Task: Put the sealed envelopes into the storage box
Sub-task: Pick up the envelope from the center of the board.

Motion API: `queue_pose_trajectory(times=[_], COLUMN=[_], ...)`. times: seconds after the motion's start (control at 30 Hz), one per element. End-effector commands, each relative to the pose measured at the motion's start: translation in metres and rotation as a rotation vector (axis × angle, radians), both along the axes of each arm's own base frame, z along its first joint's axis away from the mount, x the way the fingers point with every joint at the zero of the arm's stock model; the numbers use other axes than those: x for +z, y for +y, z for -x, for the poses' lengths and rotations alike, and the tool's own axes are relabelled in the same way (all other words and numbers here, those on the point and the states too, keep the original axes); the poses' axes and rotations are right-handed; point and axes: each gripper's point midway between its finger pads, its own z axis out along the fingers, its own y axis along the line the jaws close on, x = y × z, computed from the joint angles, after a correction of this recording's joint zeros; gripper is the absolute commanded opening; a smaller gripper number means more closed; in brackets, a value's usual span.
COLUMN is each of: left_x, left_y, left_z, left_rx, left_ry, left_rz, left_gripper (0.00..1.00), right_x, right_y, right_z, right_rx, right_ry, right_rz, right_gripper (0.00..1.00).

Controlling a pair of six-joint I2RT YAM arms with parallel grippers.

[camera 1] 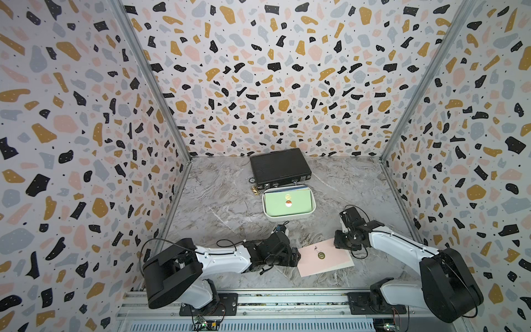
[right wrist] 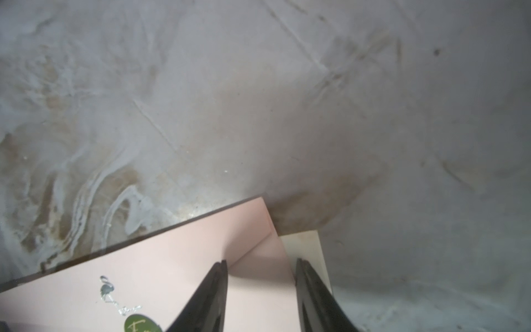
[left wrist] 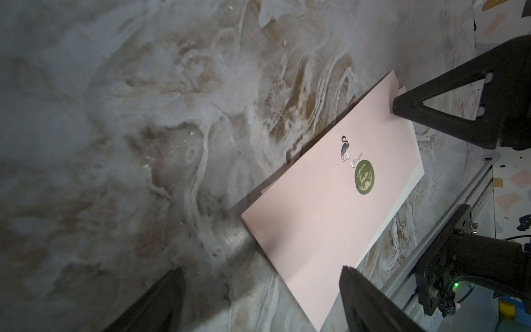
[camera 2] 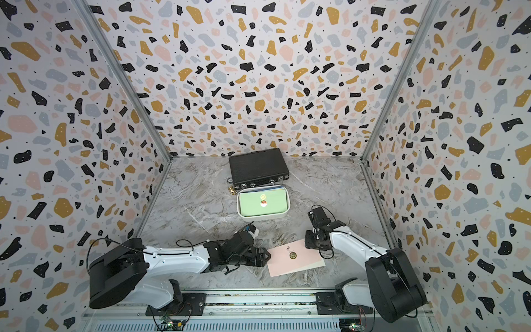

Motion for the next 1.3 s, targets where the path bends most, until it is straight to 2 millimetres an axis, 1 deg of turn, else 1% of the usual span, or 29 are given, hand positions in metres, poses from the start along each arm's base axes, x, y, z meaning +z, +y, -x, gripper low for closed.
queue_pose_trajectory(times=[0.0, 0.17, 0.23, 0.53, 0.8, 0.97, 1.1, 1.17, 1.23, 1.27], left_x=[-0.014, -0.014, -0.012, 0.012, 0.019, 0.027, 0.031, 0.026, 0.014, 0.012], left_y=[0.008, 0.004, 0.001, -0.019, -0.024, -0.032, -0.030, -0.025, -0.015, -0.012], left_z=[0.008, 0.010, 0.011, 0.008, 0.006, 0.005, 0.004, 0.005, 0.010, 0.013], left_rx=[0.012, 0.022, 0.020, -0.004, -0.004, -0.011, 0.002, 0.013, 0.026, 0.025], left_ry=[0.052, 0.076, 0.079, 0.058, 0.045, 0.035, 0.022, 0.037, 0.080, 0.098], left_rz=[-0.018, 0.036, 0.059, 0.187, 0.231, 0.293, 0.316, 0.276, 0.192, 0.171], left_gripper=[0.88, 0.87, 0.86, 0.82, 0.78, 0.74, 0.74, 0.74, 0.75, 0.75], right_x=[0.003, 0.006, 0.004, -0.003, -0.005, -0.006, -0.008, -0.008, -0.008, -0.008], right_y=[0.007, 0.011, 0.013, 0.018, 0.022, 0.023, 0.022, 0.020, 0.020, 0.020], right_z=[0.014, 0.020, 0.023, 0.031, 0.033, 0.034, 0.035, 0.036, 0.036, 0.036], right_rx=[-0.006, 0.008, 0.008, 0.008, 0.014, 0.015, 0.018, 0.018, 0.018, 0.019], right_ry=[0.041, 0.056, 0.067, 0.096, 0.106, 0.114, 0.115, 0.113, 0.113, 0.111], right_rz=[-0.067, -0.098, -0.111, -0.152, -0.171, -0.178, -0.175, -0.168, -0.165, -0.163], right_gripper=[0.45, 0.44, 0.44, 0.44, 0.45, 0.44, 0.44, 0.44, 0.44, 0.44])
